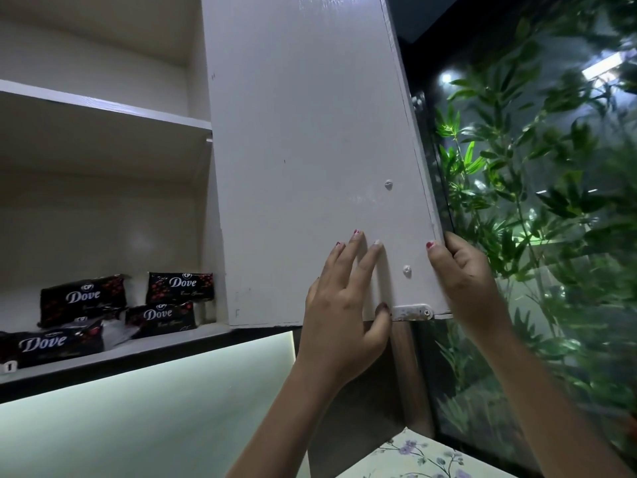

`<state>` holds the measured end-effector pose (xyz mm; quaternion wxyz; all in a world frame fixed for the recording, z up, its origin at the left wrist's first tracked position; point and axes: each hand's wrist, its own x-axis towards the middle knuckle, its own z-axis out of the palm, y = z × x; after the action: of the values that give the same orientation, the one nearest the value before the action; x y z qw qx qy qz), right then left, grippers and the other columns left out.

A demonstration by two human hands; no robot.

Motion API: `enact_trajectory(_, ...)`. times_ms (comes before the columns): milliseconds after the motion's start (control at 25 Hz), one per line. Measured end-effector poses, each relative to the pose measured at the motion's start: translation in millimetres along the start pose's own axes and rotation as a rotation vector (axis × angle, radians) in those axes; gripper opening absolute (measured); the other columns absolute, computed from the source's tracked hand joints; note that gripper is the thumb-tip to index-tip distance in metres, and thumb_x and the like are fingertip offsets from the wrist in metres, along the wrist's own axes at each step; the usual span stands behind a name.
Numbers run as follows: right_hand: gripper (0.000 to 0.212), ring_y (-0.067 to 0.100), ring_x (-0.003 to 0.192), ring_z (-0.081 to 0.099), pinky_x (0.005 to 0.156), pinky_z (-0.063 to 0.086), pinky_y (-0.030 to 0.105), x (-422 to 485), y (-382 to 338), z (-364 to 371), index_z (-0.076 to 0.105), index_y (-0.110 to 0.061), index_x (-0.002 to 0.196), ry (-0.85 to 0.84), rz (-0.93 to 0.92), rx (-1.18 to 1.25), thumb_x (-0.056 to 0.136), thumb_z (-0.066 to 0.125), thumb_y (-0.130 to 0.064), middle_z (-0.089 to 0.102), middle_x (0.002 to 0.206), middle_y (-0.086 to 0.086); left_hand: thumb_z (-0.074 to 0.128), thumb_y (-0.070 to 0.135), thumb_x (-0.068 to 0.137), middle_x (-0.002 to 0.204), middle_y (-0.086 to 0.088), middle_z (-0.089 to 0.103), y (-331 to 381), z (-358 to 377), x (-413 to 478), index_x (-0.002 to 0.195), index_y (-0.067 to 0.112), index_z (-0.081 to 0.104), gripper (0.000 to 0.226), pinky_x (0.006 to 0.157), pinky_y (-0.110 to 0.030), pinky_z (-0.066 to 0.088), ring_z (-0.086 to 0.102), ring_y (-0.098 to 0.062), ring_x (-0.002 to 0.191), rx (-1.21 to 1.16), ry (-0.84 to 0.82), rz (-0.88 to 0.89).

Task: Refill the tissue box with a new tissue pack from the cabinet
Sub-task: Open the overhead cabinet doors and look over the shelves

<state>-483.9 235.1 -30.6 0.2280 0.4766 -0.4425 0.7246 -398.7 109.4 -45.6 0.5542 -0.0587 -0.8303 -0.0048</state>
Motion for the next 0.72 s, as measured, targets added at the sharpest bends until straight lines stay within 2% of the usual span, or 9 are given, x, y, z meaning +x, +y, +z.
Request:
enact_trajectory(80, 0.038, 0.016, 0.088, 0.061, 0.077, 0.048, 0.025, -8, -12, 4, 0.06, -0.018, 0.096, 0.248, -0.136, -0.238, 0.071, 0.049, -0.044, 0.066, 0.094, 0.007, 0.057, 0.03, 0.079, 0.147, 0.026, 0.01, 2, -12, 2, 0.137, 0.042, 0.02, 0.07, 0.11, -0.034, 0.019, 0.006, 0.002, 0.137, -0.059, -0.069, 0.006)
enact_trajectory(160, 0.042, 0.023, 0.111, 0.053, 0.095, 0.039, 0.028, -19, -30, 15, 0.057, -0.007, 0.105, 0.43, -0.386, -0.5, 0.075, 0.05, -0.036, 0.059, 0.115, 0.014, 0.058, 0.031, 0.077, 0.144, 0.029, 0.015, 1, -33, 3, 0.135, 0.043, 0.025, 0.067, 0.111, -0.03, 0.024, 0.016, 0.005, 0.135, -0.165, -0.111, 0.005)
enact_trajectory(240, 0.034, 0.032, 0.124, 0.043, 0.105, 0.033, 0.035, -29, -46, 35, 0.058, -0.002, 0.099, 0.397, -0.57, -0.59, 0.076, 0.051, -0.025, 0.054, 0.121, 0.02, 0.055, 0.033, 0.076, 0.146, 0.02, 0.027, -2, -60, 0, 0.134, 0.038, 0.033, 0.063, 0.108, -0.017, 0.024, 0.025, 0.004, 0.134, -0.215, -0.034, 0.011)
enact_trajectory(320, 0.028, 0.033, 0.127, 0.04, 0.109, 0.031, 0.035, -37, -53, 65, 0.06, -0.002, 0.096, 0.288, -0.659, -0.553, 0.076, 0.051, -0.018, 0.055, 0.121, 0.021, 0.052, 0.033, 0.074, 0.143, 0.011, 0.039, -10, -89, -9, 0.131, 0.03, 0.041, 0.058, 0.105, -0.006, 0.025, 0.032, 0.002, 0.131, -0.196, 0.1, 0.011)
enact_trajectory(400, 0.027, 0.029, 0.127, 0.041, 0.109, 0.031, 0.03, -45, -53, 100, 0.06, -0.003, 0.097, 0.176, -0.644, -0.443, 0.076, 0.051, -0.017, 0.057, 0.121, 0.018, 0.051, 0.03, 0.074, 0.138, 0.01, 0.044, -24, -117, -24, 0.128, 0.026, 0.045, 0.054, 0.105, -0.004, 0.024, 0.035, 0.001, 0.13, -0.14, 0.187, -0.016)
enact_trajectory(560, 0.029, 0.019, 0.126, 0.043, 0.106, 0.032, 0.019, -61, -47, 185, 0.06, -0.008, 0.1, 0.02, -0.478, -0.232, 0.076, 0.05, -0.02, 0.06, 0.122, 0.01, 0.048, 0.029, 0.073, 0.135, 0.013, 0.043, -64, -184, -64, 0.124, 0.028, 0.047, 0.051, 0.108, -0.013, 0.026, 0.035, -0.009, 0.134, 0.04, 0.242, -0.091)
enact_trajectory(640, 0.031, 0.015, 0.125, 0.044, 0.104, 0.03, 0.012, -70, -43, 230, 0.06, -0.01, 0.102, -0.072, -0.372, -0.139, 0.075, 0.049, -0.021, 0.06, 0.122, 0.007, 0.047, 0.03, 0.072, 0.134, 0.013, 0.044, -88, -221, -85, 0.123, 0.027, 0.049, 0.052, 0.11, -0.021, 0.029, 0.034, -0.011, 0.135, 0.138, 0.238, -0.129)
enact_trajectory(720, 0.033, 0.014, 0.123, 0.047, 0.103, 0.035, 0.016, -79, -41, 279, 0.058, -0.012, 0.104, -0.164, -0.272, -0.077, 0.074, 0.049, -0.023, 0.06, 0.121, 0.004, 0.046, 0.034, 0.071, 0.136, 0.013, 0.042, -113, -261, -104, 0.125, 0.027, 0.048, 0.054, 0.112, -0.032, 0.03, 0.031, -0.011, 0.136, 0.223, 0.205, -0.19)
